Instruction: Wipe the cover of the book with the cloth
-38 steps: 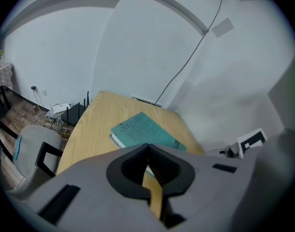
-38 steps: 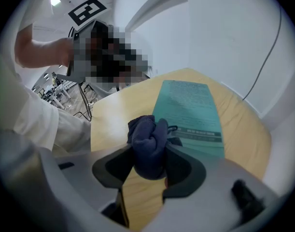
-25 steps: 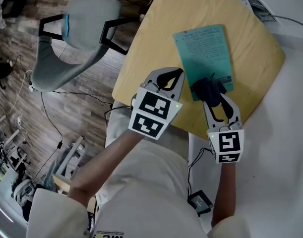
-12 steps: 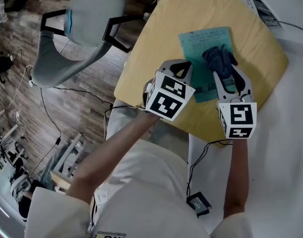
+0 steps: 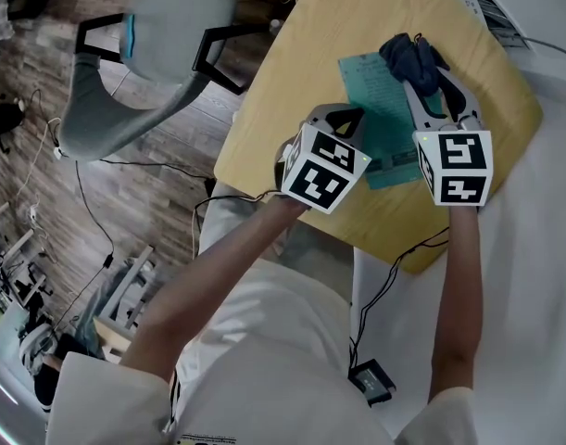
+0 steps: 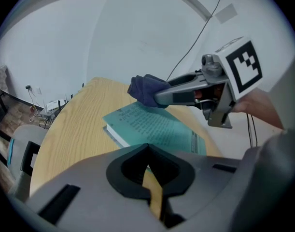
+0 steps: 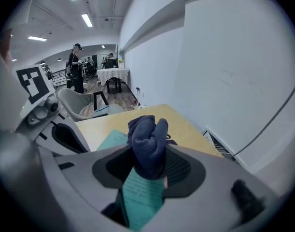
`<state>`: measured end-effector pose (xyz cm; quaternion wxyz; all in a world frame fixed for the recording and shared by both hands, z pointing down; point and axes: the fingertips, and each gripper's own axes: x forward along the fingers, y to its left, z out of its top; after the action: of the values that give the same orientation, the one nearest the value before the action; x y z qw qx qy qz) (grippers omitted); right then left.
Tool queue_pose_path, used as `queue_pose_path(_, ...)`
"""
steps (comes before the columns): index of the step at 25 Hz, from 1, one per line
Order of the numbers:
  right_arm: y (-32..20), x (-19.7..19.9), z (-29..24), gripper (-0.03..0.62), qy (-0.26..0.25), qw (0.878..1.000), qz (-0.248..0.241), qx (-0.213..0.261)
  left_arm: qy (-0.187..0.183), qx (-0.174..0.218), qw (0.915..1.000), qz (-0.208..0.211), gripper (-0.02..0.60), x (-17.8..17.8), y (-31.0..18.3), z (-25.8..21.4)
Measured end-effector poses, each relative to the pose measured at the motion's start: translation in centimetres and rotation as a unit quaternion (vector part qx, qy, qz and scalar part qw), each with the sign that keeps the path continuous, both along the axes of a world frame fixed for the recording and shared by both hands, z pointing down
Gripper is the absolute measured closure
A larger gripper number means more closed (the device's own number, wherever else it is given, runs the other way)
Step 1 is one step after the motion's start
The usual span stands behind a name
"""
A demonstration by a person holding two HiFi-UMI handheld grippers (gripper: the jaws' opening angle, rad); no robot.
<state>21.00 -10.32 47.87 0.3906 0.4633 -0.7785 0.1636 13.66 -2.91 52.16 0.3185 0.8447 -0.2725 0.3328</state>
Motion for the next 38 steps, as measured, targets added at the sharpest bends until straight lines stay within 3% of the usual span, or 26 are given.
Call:
queue_pose_path(7,-1.3,0.6,2.7,0.405,0.02,1.0,-0.007,-0.014,0.004,-0.004,1.0,-0.007,0.571,-0.1,0.1,0.2)
queue_pose_path(11,-0.6,1.0,3.2,0.405,0.017,1.0,-0.007,-0.018,-0.018,-0.004,0.9996,0.021,0.571,0.1,0.1,0.2)
queue_pose_path(15,0.6,1.3,3.4,0.405,0.019,0.999,-0.011,-0.027,-0.024,-0.008,0.9994,0.024,0.571,0.1,0.1,0.3)
queue_pose_path(38,14.7,3.6,4.1,0.405,0.003,0.994,0.049,-0.102,-0.029,-0.002,0.9993,0.022,0.571,0.2,0.1,0.3)
